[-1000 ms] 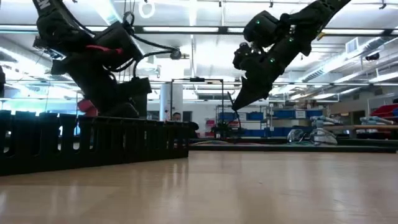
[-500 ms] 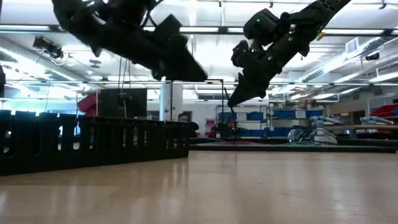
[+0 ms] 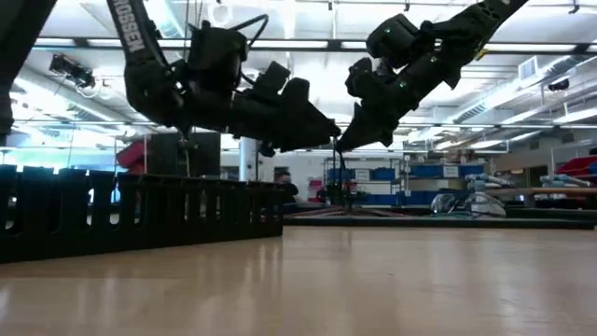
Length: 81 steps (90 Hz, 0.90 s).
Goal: Ziptie cables
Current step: Wrap the cable wires with the black zip tie
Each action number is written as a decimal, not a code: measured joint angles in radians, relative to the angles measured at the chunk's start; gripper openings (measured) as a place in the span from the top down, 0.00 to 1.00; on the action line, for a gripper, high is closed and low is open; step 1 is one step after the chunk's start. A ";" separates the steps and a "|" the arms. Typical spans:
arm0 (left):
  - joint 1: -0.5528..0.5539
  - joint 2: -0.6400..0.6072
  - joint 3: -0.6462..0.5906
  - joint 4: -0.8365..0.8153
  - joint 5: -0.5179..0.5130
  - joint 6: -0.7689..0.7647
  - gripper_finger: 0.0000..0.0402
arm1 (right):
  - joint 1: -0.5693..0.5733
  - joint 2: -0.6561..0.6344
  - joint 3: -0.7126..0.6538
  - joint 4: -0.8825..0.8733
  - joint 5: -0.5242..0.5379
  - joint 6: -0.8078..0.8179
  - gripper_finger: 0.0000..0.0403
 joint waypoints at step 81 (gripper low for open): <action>0.045 0.000 0.000 -0.034 0.047 -0.098 0.56 | -0.008 0.000 0.000 0.081 -0.040 0.004 1.00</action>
